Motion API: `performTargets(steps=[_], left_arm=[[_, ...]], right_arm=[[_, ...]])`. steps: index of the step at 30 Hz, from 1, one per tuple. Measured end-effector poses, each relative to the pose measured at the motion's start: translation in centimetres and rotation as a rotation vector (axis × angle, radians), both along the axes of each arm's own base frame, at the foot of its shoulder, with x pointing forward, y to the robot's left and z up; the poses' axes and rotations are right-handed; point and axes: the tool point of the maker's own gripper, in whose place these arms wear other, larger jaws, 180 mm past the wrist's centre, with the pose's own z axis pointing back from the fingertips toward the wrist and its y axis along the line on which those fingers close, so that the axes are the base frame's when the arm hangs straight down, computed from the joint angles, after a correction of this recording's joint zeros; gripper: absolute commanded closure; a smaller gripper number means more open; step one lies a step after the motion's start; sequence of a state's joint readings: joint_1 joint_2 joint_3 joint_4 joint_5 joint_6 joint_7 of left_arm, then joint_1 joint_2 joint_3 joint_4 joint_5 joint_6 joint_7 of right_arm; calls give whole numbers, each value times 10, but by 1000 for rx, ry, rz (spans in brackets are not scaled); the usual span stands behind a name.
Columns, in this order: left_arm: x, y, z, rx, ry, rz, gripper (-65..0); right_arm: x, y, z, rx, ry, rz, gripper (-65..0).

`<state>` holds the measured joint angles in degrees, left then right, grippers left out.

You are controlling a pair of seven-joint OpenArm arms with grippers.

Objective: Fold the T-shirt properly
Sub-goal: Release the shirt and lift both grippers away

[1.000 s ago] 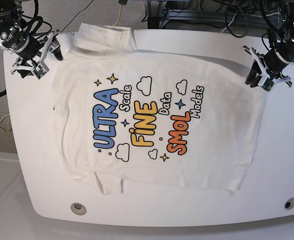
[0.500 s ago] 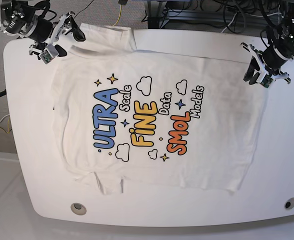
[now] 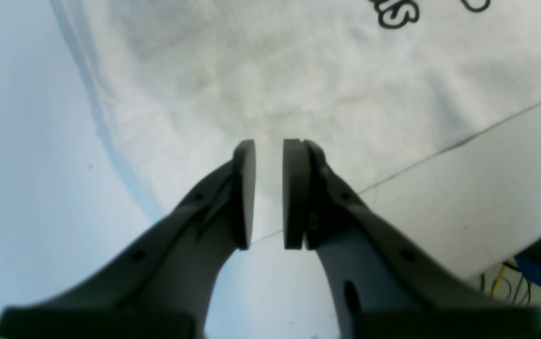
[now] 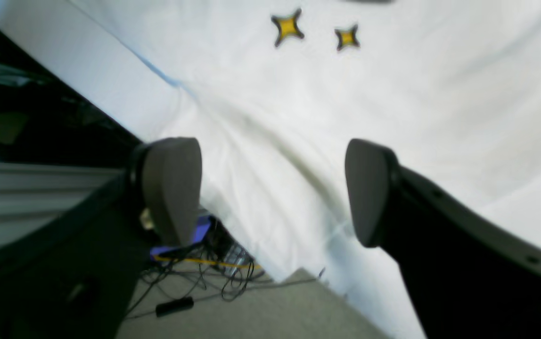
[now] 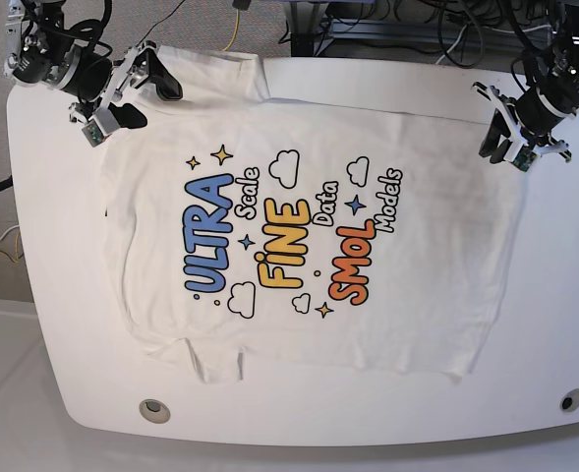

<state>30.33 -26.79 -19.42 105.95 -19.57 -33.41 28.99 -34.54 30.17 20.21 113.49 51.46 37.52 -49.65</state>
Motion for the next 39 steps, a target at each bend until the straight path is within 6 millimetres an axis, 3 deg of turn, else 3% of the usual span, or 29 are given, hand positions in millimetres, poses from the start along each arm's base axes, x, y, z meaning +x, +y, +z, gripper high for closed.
performTargets(steps=[5, 11, 16, 23, 31, 34, 39], left_arm=[[3, 17, 3, 36, 9, 60, -95], [22, 50, 26, 85, -28, 184, -95], [22, 70, 32, 162, 32, 179, -95], [27, 114, 47, 223, 88, 342, -96], [15, 143, 31, 194, 195, 457, -100], [11, 144, 22, 175, 221, 464, -139], [6, 146, 11, 157, 257, 475, -274]], right_arm=[[8, 1, 4, 0, -20, 1, -450], [11, 0, 4, -11, -24, 5, -450], [16, 0, 7, -6, -40, 3, -450], [13, 0, 5, -9, -32, 4, -450], [12, 0, 5, -7, -28, 4, -450], [12, 0, 5, -7, -27, 4, -450], [11, 1, 4, -6, -24, 6, -450]])
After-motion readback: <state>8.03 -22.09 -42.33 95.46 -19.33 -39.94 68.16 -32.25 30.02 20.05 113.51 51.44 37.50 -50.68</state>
